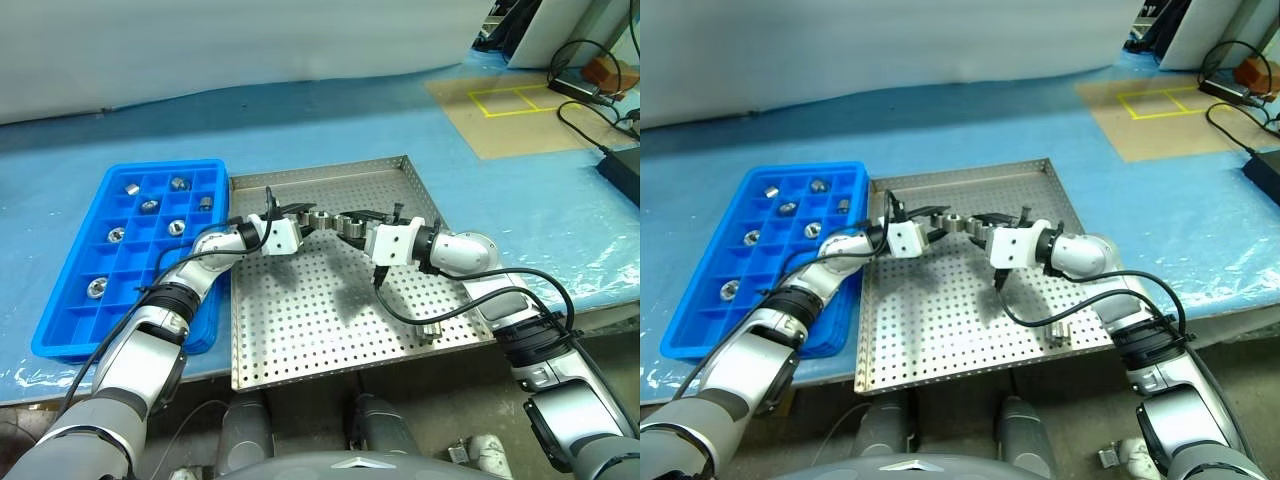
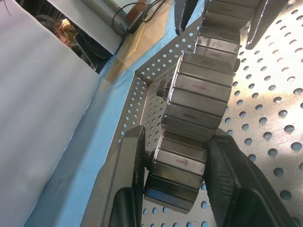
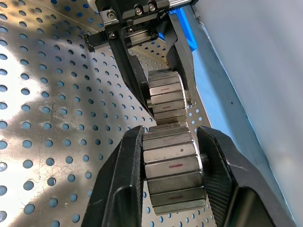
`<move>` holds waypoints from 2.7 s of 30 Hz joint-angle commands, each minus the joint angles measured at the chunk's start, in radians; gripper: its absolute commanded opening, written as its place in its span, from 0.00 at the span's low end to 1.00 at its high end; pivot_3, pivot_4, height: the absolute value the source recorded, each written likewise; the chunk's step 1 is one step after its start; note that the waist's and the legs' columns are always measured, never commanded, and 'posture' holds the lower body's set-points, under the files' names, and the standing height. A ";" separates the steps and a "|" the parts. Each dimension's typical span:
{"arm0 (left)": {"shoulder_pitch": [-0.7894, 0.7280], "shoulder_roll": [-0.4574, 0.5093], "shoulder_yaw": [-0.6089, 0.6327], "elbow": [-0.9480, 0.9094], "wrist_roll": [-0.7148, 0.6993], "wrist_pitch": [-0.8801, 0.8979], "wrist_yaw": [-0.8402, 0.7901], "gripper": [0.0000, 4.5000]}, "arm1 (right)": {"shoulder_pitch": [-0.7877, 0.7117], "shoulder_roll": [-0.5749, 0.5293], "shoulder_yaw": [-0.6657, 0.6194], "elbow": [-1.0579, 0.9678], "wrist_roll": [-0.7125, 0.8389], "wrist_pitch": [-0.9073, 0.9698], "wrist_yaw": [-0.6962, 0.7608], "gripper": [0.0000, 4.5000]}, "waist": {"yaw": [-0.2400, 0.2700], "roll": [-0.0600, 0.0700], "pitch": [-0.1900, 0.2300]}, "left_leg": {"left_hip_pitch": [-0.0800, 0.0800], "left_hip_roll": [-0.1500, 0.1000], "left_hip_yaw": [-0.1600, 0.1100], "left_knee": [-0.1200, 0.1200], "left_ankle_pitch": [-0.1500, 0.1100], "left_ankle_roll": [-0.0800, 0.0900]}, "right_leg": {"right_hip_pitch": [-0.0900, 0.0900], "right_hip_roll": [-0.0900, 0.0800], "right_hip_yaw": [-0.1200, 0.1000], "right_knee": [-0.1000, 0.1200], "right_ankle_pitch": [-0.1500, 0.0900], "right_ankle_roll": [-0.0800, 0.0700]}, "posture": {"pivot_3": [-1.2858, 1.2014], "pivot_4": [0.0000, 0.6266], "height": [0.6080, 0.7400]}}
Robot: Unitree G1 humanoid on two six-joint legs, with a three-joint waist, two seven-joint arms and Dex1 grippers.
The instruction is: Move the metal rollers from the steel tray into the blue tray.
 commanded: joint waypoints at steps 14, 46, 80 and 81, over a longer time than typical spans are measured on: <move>-0.026 0.007 0.014 -0.015 -0.014 -0.024 0.012 0.31 | 0.002 -0.041 -0.047 0.014 0.010 -0.003 -0.015 0.28 | 0.000 0.000 0.000 | 0.000 0.000 0.000 0.000 0.000 0.000 | 0.000 0.000 0.000 0.000 0.000 0.000 | 0.45 0.24 1.00; -0.006 0.003 0.000 -0.043 -0.021 -0.023 0.012 0.31 | 0.037 -0.188 -0.370 0.150 0.675 0.922 0.156 0.28 | 0.002 0.004 0.001 | 0.001 0.000 0.000 -0.002 0.000 0.000 | 0.001 0.000 0.000 -0.003 0.000 0.000 | 0.45 0.24 1.00; -0.014 -0.009 -0.005 -0.034 -0.022 -0.019 0.003 0.31 | 0.075 0.024 -0.243 0.178 0.342 0.567 -0.090 0.99 | 0.002 0.006 0.002 | 0.001 0.000 0.001 -0.002 0.000 0.000 | 0.001 -0.001 0.000 -0.003 0.000 0.000 | 0.44 0.24 1.00; -0.014 -0.010 -0.005 -0.032 -0.021 -0.020 0.004 0.31 | 0.079 0.021 -0.241 0.175 0.342 0.571 -0.083 0.99 | 0.002 0.006 0.002 | 0.001 -0.001 0.001 -0.002 0.000 0.000 | 0.001 -0.001 0.000 -0.002 0.000 0.000 | 0.44 0.24 1.00</move>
